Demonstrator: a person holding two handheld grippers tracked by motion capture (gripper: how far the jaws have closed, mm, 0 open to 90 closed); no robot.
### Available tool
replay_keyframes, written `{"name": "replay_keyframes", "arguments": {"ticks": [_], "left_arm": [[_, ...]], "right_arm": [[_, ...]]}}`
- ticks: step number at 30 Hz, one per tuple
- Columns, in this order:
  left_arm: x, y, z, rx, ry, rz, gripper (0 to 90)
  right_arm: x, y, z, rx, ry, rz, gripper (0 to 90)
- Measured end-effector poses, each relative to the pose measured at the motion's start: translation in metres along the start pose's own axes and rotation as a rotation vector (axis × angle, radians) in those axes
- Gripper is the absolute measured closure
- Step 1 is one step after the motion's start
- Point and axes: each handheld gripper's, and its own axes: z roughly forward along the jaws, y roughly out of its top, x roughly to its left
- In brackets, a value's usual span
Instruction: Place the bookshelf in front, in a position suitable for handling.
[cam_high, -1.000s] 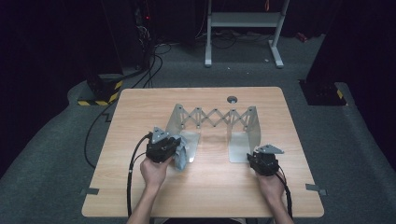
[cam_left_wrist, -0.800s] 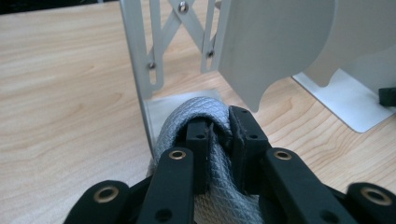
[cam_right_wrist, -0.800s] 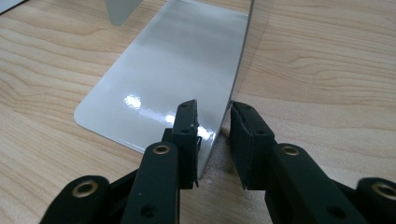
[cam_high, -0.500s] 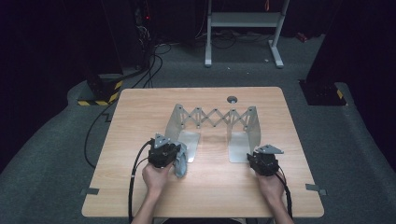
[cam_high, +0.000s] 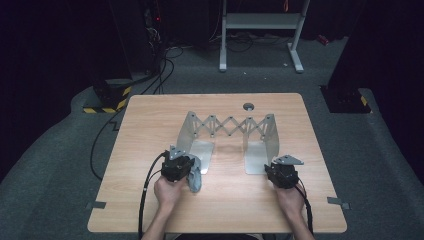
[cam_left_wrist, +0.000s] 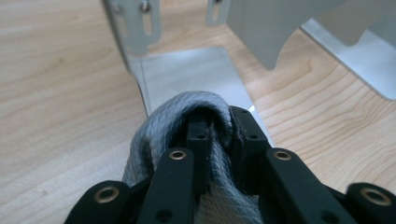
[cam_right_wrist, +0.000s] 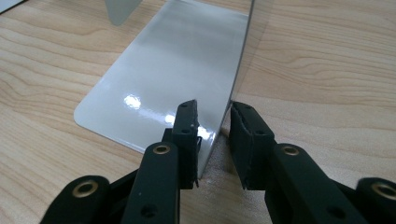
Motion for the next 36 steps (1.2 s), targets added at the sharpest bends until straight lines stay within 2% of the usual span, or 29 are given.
{"name": "replay_keyframes", "arguments": {"ticks": [3,7,10,18,24,30,36], "left_arm": [[0.001,0.008,-0.011,-0.037,-0.006,-0.011,79.0],[0.000,0.023,-0.031,-0.089,0.005,0.009,79.5],[-0.003,0.031,-0.040,-0.116,0.005,0.006,79.6],[-0.004,0.051,-0.055,-0.150,0.027,0.008,79.6],[-0.006,0.065,-0.057,-0.153,0.035,0.018,79.5],[-0.008,0.076,-0.050,-0.157,0.030,0.022,79.5],[-0.005,0.075,-0.038,-0.128,0.042,0.018,79.6]], "right_arm": [[0.000,0.000,0.000,0.000,0.000,0.000,72.6],[0.000,0.000,0.000,0.000,0.001,0.001,72.6],[0.000,0.000,0.000,0.000,0.001,0.001,72.6],[0.000,0.000,0.000,0.000,0.001,0.001,72.6],[0.000,0.000,0.000,0.000,0.000,0.001,72.7],[0.000,0.000,0.000,0.000,0.000,0.001,72.8],[0.000,0.000,0.000,0.000,-0.001,0.000,72.8]]}}
